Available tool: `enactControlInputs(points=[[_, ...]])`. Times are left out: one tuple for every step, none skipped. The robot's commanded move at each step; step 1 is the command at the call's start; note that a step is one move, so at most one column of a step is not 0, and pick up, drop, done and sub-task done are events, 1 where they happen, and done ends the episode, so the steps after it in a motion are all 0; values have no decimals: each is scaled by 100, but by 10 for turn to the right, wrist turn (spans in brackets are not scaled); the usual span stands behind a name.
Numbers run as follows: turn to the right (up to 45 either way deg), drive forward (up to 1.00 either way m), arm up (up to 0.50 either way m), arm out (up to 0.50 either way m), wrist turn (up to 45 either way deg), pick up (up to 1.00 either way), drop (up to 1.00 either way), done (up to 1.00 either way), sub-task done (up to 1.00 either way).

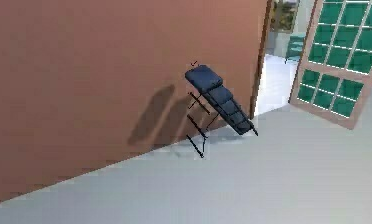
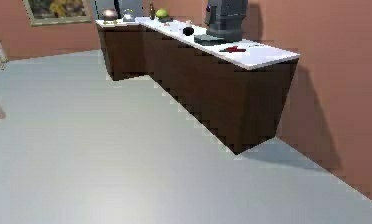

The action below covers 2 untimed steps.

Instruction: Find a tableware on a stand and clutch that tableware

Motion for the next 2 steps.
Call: enactControlInputs(points=[[360, 0, 0, 0, 0, 0, 0, 0, 0], [0, 100, 0, 0, 0, 0, 0, 0, 0]])
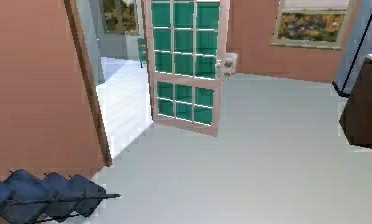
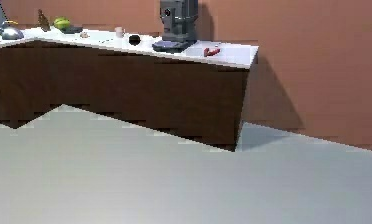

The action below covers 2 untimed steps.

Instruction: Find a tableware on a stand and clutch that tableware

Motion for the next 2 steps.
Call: enactControlInputs(points=[[0, 100, 0, 0, 0, 0, 0, 0, 0], [0, 15, 0, 0, 0, 0, 0, 0, 0]])
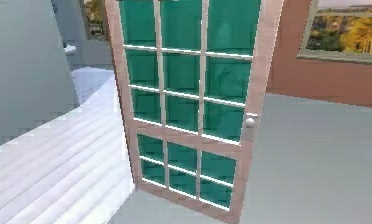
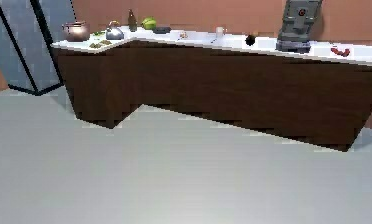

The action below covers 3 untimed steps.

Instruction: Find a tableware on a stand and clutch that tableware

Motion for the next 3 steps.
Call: enactControlInputs(points=[[-90, 0, 0, 0, 0, 0, 0, 0, 0], [0, 85, 0, 0, 0, 0, 0, 0, 0], [-450, 0, 0, 0, 0, 0, 0, 0, 0]])
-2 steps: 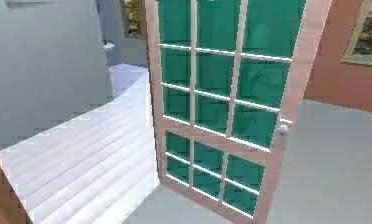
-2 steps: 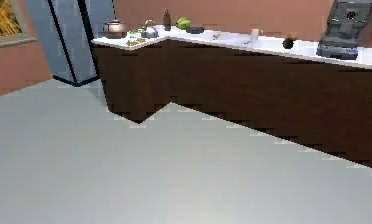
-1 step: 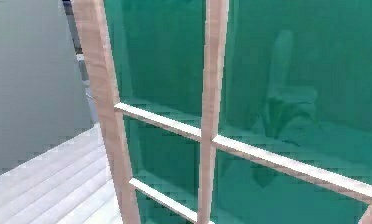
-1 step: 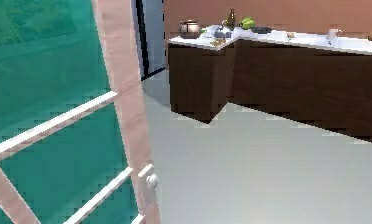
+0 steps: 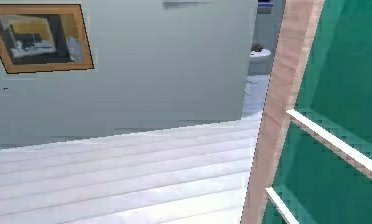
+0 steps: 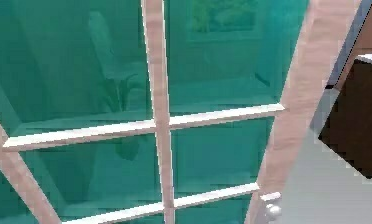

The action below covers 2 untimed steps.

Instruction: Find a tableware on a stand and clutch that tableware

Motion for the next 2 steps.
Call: enactControlInputs(points=[[-150, 0, 0, 0, 0, 0, 0, 0, 0], [0, 60, 0, 0, 0, 0, 0, 0, 0]])
